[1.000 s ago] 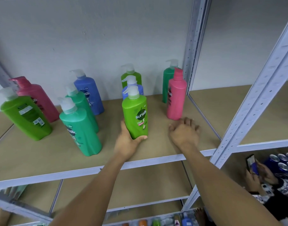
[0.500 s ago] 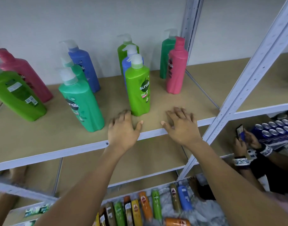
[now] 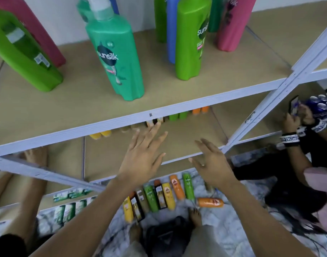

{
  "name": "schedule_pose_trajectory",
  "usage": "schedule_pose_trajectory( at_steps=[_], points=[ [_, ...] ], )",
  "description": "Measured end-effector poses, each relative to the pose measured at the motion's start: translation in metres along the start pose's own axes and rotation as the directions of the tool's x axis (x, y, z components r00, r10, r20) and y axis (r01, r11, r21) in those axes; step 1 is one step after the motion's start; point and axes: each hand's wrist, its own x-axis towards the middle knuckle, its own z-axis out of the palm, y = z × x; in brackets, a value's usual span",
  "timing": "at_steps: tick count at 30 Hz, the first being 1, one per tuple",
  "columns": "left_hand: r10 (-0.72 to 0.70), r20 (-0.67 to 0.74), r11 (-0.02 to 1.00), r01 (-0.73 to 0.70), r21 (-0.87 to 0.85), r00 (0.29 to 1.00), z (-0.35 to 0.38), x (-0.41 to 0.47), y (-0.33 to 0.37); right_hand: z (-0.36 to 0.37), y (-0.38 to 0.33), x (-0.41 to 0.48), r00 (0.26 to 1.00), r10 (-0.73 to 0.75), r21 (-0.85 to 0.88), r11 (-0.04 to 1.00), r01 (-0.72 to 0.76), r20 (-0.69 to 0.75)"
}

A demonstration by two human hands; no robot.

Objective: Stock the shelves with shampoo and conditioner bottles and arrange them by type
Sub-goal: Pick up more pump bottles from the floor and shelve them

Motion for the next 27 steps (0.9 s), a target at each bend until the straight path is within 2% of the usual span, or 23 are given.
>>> schedule_pose_trajectory(
  at_steps=[3,7,10,14,17,23,27],
  points=[
    [-0.167,0.175,0.973,0.191,-0.129,0.970,0.030,-0.042,-0.017,0.034,0.013,-0.013,0.986,0.081,-0.012,0.997,-0.080,0.147],
    [-0.360,0.411,0.873,0.458,-0.169,0.838,0.076,-0.092,-0.033,0.070,0.040,-0.025,0.950,0.188,0.007,0.981,-0.196,0.249],
    [-0.422,0.522,0.812,0.565,-0.147,0.742,0.107,-0.109,-0.032,0.090,0.066,-0.032,0.920,0.268,0.007,0.959,-0.282,0.286],
    [-0.455,0.586,0.748,0.645,-0.156,0.670,0.168,-0.107,-0.029,0.126,0.119,-0.036,0.885,0.338,0.034,0.929,-0.368,0.321],
    [-0.461,0.614,0.716,0.677,-0.168,0.640,0.239,-0.095,-0.030,0.163,0.172,-0.031,0.861,0.390,0.011,0.909,-0.416,0.326],
    [-0.386,0.641,0.717,0.653,-0.244,0.663,0.424,-0.056,-0.030,0.257,0.299,-0.008,0.818,0.518,0.016,0.842,-0.538,0.251],
    [-0.318,0.667,0.770,0.594,-0.233,0.674,0.563,-0.040,-0.031,0.325,0.394,0.011,0.801,0.564,0.057,0.809,-0.584,0.201]
  ],
)
